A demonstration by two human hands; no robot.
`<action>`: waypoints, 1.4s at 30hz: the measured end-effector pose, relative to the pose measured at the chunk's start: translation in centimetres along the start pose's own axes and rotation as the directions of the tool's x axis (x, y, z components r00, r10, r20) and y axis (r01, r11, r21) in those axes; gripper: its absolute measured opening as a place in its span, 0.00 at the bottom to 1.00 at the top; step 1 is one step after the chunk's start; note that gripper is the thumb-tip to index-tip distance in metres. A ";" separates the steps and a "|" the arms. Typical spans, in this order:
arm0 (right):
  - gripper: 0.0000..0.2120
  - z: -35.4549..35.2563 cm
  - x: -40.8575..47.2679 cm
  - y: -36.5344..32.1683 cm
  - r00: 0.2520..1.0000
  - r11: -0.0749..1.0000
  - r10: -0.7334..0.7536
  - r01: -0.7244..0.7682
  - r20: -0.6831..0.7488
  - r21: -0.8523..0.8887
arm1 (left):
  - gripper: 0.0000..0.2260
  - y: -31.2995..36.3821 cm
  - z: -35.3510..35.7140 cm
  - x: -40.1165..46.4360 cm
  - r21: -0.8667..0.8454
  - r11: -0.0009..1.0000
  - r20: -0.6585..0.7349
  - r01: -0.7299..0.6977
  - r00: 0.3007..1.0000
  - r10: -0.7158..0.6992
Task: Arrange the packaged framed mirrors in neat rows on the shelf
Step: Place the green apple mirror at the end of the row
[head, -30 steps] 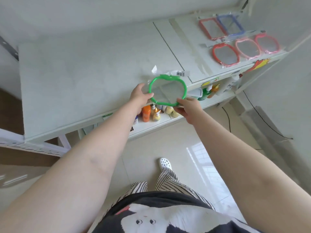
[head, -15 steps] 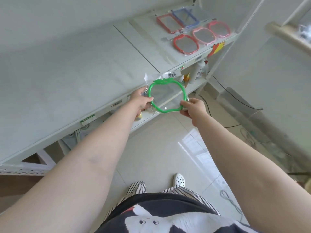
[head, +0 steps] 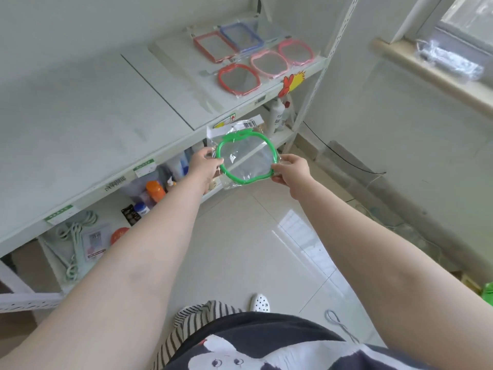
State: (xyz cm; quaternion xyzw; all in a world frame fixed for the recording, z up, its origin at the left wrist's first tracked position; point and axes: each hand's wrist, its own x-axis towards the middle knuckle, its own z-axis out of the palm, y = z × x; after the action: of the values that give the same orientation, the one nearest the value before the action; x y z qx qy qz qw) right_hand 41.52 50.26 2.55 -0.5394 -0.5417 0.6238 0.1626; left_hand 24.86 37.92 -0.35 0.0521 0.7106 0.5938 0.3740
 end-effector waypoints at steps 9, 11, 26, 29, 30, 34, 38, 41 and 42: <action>0.21 -2.8 4.3 -1.7 0.998 0.999 -0.013 0.016 0.065 -0.045 | 0.23 1.3 3.6 0.5 -0.026 0.998 -0.098 -0.053 0.994 0.050; 0.20 -2.1 5.3 -2.3 0.997 0.998 -0.018 0.022 0.078 -0.056 | 0.23 2.0 3.4 1.1 -0.009 0.998 -0.130 -0.057 0.990 0.056; 0.19 8.0 14.6 -10.8 0.991 0.962 -0.075 0.102 0.114 -0.253 | 0.21 8.8 -1.0 13.1 -0.044 0.998 -0.252 -0.039 0.967 0.027; 0.19 9.9 16.3 -11.7 0.989 0.955 -0.080 0.112 0.123 -0.274 | 0.22 9.7 -2.2 15.5 -0.010 1.000 -0.273 -0.021 0.962 0.018; 0.19 10.6 16.8 -11.9 0.989 0.954 -0.081 0.113 0.127 -0.276 | 0.22 9.9 -2.6 16.1 -0.006 1.000 -0.279 -0.017 0.960 0.015; 0.18 12.8 18.9 -12.5 0.986 0.947 -0.063 0.108 0.154 -0.304 | 0.22 10.0 -3.5 17.9 -0.023 1.000 -0.328 0.001 0.945 -0.008; 0.18 14.6 21.3 -13.3 0.980 0.933 -0.055 0.120 0.193 -0.340 | 0.23 10.0 -4.0 19.9 -0.087 0.996 -0.378 0.011 0.925 -0.043; 0.18 15.5 23.3 -14.2 0.968 0.897 -0.059 0.159 0.245 -0.413 | 0.23 10.3 -3.7 21.3 -0.114 0.993 -0.432 0.018 0.900 -0.066; 0.18 15.7 24.0 -14.5 0.959 0.882 -0.067 0.186 0.274 -0.433 | 0.23 10.4 -3.6 21.8 -0.118 0.993 -0.450 0.021 0.890 -0.073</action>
State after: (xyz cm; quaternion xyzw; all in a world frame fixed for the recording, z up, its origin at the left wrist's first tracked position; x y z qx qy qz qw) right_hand 13.89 66.54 0.37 -0.4422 -0.7229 0.5310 0.0028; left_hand 3.31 49.30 -1.35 -0.1257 0.7456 0.6183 0.2143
